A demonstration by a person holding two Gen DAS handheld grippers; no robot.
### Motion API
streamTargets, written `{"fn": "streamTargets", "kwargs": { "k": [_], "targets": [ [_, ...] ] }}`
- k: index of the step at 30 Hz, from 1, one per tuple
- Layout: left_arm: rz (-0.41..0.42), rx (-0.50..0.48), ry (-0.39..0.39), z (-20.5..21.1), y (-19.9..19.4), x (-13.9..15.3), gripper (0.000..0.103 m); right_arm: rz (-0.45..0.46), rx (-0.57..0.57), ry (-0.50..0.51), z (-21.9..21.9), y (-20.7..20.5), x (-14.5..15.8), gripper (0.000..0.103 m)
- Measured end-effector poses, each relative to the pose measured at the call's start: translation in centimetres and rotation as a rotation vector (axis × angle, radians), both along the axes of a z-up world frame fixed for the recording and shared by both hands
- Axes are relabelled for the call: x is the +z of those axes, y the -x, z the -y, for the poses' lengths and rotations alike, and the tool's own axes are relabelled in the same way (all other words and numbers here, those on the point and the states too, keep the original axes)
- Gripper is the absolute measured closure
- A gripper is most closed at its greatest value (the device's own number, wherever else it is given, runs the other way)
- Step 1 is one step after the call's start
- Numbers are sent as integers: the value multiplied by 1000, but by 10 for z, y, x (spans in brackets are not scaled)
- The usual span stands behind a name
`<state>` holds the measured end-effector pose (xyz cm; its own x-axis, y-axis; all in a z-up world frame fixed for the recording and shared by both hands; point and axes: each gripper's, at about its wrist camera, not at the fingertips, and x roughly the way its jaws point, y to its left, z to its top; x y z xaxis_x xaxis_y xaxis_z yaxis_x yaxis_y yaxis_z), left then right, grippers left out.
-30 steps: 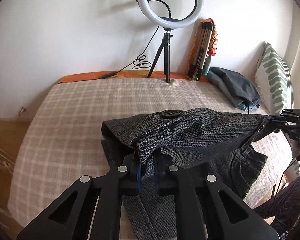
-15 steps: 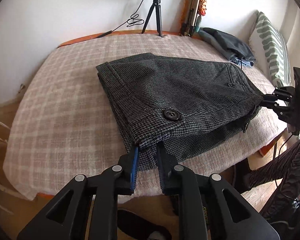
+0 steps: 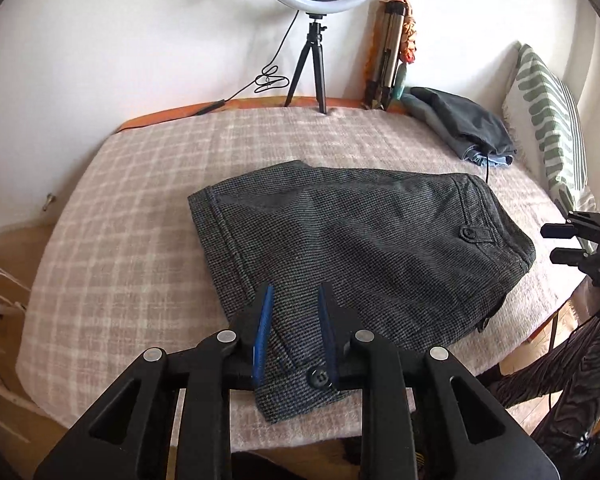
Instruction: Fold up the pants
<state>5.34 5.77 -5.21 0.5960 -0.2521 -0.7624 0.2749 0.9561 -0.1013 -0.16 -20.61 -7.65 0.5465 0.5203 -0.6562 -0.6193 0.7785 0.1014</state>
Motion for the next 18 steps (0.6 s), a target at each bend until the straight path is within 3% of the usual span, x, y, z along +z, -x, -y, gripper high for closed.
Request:
{"fn": "streamTargets", "kwargs": {
  "k": [5, 11, 15, 18],
  "targets": [
    [-46, -46, 20, 38, -24, -26, 82, -52, -162, -107, 3, -39, -3, 54],
    [-170, -102, -51, 52, -18, -80, 82, -197, -224, 58, -3, -60, -61, 57],
    [-149, -136, -59, 46, -4, -76, 82, -198, -200, 149, -2, -43, -75, 57],
    [-175, -145, -57, 44, -5, -71, 82, -201, -205, 150, 2, -41, -74, 57]
  ]
}}
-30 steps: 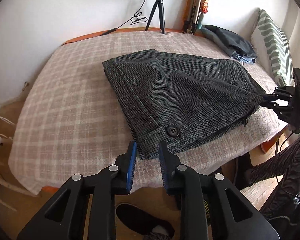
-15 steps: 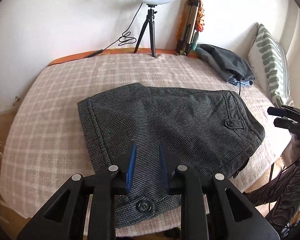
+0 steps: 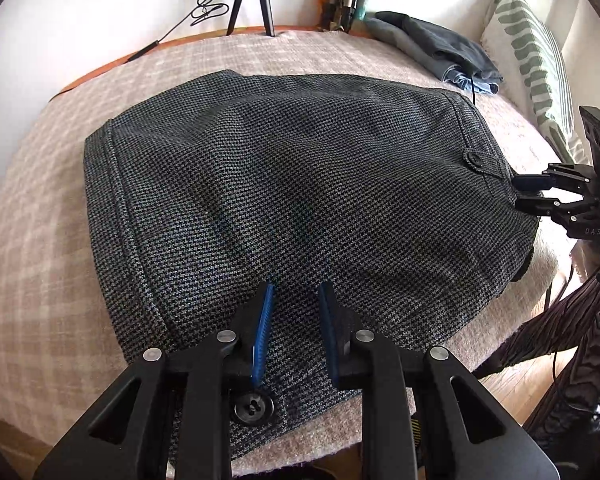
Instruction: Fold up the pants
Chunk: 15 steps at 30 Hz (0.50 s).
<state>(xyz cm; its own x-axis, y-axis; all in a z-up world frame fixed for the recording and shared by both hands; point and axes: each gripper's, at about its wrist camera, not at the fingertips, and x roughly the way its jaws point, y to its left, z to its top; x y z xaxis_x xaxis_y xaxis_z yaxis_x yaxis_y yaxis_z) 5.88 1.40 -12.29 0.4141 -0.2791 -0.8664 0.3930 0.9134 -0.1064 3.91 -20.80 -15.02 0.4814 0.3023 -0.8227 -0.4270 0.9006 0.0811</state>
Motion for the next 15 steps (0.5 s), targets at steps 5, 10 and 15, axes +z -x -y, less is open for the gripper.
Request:
{"fn": "streamTargets", "kwargs": {
  "k": [5, 10, 15],
  "targets": [
    [67, 25, 42, 13, -33, 28, 82, 35, -25, -94, 5, -6, 16, 57],
    [137, 37, 73, 48, -86, 42, 82, 67, -34, -144, -1, -14, 27, 57],
    [98, 36, 40, 82, -117, 8, 82, 82, -27, -141, -7, -19, 31, 57]
  ]
}}
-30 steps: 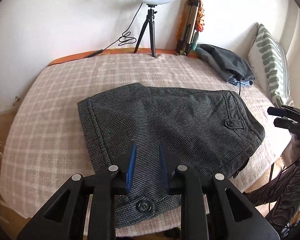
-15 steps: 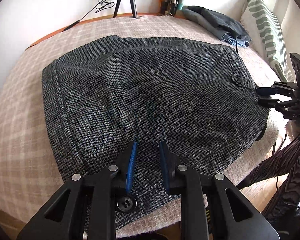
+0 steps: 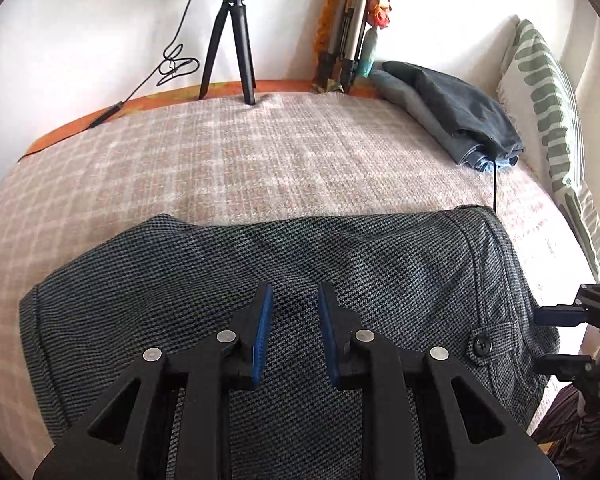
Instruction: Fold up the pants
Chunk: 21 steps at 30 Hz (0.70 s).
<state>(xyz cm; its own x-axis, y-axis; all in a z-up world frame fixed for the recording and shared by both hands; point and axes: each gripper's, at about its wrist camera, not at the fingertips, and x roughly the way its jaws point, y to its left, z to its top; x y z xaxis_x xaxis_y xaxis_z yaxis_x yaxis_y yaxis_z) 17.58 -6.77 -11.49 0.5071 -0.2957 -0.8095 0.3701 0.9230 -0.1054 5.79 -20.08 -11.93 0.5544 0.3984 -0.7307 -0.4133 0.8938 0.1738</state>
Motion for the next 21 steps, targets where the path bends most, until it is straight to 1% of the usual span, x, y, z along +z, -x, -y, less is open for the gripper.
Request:
{"fn": "streamTargets", "kwargs": {
  "k": [1, 2, 4, 7, 9, 11, 12, 13, 15, 17, 19, 21],
  "targets": [
    [-4, -3, -48, 4, 0, -9, 82, -1, 0, -4, 1, -1, 0, 57],
    [-13, -9, -74, 7, -1, -18, 82, -3, -2, -7, 2, -1, 0, 57],
    [13, -6, -65, 6, 4, -22, 81, -6, -11, -13, 5, -2, 0, 57],
    [-1, 20, -41, 2, 4, -17, 79, -7, -33, -23, 11, 0, 0, 57],
    [9, 43, -35, -1, 5, -13, 79, -3, -72, -20, 16, 2, 1, 56],
    [39, 65, -52, -3, 10, -7, 79, -6, -135, -21, 27, 3, -1, 47],
    [51, 77, -63, -5, 12, -5, 78, -8, -179, -24, 35, 4, -2, 39],
    [60, 91, -71, -7, 16, -3, 75, -12, -223, -32, 43, 6, -4, 37],
    [57, 111, -61, -13, 23, 0, 75, -33, -300, -64, 61, 9, -7, 36],
    [46, 119, -38, -16, 34, 5, 75, -70, -364, -130, 77, 14, -14, 33],
    [70, 99, -54, -11, 50, 11, 75, -115, -401, -206, 88, 18, -22, 32],
    [90, 57, -76, 0, 66, 15, 75, -143, -427, -250, 91, 23, -30, 32]
  ]
}}
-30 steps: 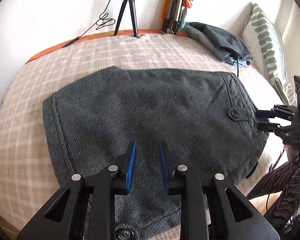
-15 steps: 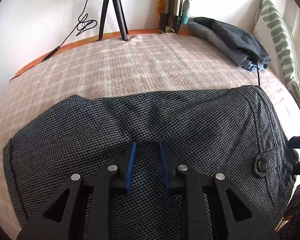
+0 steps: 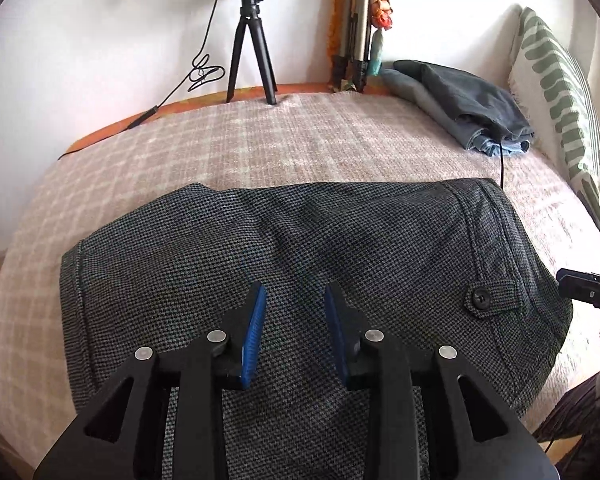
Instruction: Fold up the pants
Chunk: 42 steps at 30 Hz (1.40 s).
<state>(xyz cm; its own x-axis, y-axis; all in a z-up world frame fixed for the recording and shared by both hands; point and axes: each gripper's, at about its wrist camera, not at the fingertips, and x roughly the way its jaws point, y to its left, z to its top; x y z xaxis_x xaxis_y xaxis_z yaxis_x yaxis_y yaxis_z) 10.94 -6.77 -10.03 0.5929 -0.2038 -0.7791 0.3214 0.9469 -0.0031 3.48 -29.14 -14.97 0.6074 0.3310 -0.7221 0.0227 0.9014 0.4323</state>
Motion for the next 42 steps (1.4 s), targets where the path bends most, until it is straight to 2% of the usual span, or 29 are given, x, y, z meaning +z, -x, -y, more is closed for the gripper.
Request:
{"fn": "streamTargets", "kwargs": {
  "k": [5, 7, 9, 11, 13, 14, 15, 16, 18, 19, 22, 25, 30, 36, 38, 42],
  "targets": [
    [27, -89, -69, 29, 20, -10, 73, -20, -16, -132, -8, 18, -19, 30],
    [-5, -88, -73, 32, 17, -23, 73, 7, -40, -127, -13, 23, -19, 27],
    [-39, -73, -61, 31, 13, -36, 72, 18, -42, -182, -15, 24, -20, 27],
    [-9, -71, -64, 33, 18, -39, 72, 12, -28, -251, -20, 23, -24, 27],
    [-9, -76, -66, 34, 19, -36, 72, 41, -40, -229, -26, 23, -22, 29],
    [-21, -72, -47, 32, 18, -35, 72, 51, -37, -226, -29, 21, -22, 32],
    [-32, -66, -23, 30, 16, -32, 72, 51, -38, -234, -32, 17, -24, 44],
    [-31, -51, -4, 27, 13, -28, 72, 45, -42, -251, -33, 14, -26, 59],
    [-9, -8, 18, 22, 3, -17, 72, 39, -53, -286, -33, 10, -30, 71],
    [2, 16, 32, 19, -4, -12, 72, 42, -67, -283, -33, 10, -31, 76],
    [13, 64, 80, 16, -25, -2, 72, 67, -76, -222, -40, 12, -24, 79],
    [27, 85, 52, 24, -44, -8, 72, 96, -65, -159, -46, 14, -14, 80],
    [-17, 83, 16, 32, -63, -35, 71, 96, -57, -153, -44, 11, -15, 81],
    [-25, 113, 33, 22, -58, -27, 65, 96, -57, -149, -44, 8, -15, 82],
    [-18, 105, 61, 17, -44, -17, 65, 103, -56, -152, -44, 9, -12, 82],
    [22, 86, 29, 14, -3, -2, 65, 124, -49, -138, -47, 8, -3, 83]
  ]
}}
